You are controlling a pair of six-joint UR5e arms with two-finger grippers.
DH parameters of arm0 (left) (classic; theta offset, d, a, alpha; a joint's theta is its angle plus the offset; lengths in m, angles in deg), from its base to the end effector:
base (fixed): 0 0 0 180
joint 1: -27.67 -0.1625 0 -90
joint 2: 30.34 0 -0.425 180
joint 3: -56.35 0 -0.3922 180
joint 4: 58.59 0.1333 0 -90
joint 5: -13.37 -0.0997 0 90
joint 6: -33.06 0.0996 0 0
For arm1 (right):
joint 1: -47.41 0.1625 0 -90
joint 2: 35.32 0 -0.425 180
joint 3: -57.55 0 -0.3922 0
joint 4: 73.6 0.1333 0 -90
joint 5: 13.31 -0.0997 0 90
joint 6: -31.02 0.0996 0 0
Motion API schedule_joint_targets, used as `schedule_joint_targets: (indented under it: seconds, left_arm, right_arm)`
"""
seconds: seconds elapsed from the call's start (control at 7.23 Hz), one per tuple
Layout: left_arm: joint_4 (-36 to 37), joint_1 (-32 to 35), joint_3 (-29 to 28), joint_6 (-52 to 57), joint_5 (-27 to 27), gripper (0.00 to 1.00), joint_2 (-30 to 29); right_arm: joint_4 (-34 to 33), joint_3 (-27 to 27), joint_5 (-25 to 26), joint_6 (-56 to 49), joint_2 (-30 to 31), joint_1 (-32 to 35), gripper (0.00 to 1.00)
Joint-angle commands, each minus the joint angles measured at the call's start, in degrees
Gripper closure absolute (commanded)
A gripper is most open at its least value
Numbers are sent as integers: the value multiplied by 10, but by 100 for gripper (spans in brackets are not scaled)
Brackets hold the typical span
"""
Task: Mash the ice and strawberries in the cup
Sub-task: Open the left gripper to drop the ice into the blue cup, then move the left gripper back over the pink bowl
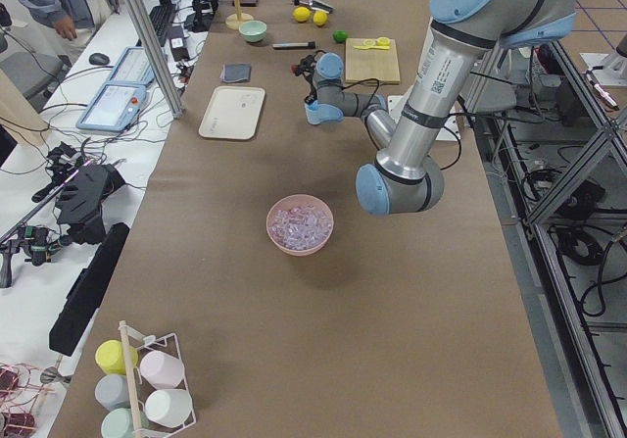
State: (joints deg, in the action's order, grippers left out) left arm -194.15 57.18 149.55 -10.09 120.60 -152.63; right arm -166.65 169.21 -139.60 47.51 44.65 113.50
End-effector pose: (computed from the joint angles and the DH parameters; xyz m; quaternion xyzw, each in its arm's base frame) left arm 0.5196 -0.4134 0.2104 0.3076 0.5754 0.2095 0.7283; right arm -0.1483 -0.5181 0.3976 0.1164 -0.3643 -0.1364 0.9138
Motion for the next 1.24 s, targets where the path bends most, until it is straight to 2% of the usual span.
schedule_joint_targets:
  seconds: [0.0,0.28,0.83,1.11]
  left_arm:
    - [5,46,1,5,34,3,5]
    - [8,99,0,113,84,3,36]
    - [1,210,0,234,207,3,116]
    - [0,290,-2,298,289,3,160]
  right_arm:
    - [0,0,-1,0,0,0,0]
    - [0,0,-4,1,-2,-3,0]
    - [0,-2,-2,-1,-6,-11,0]
    - [0,-7,0,-1,-6,-18,0]
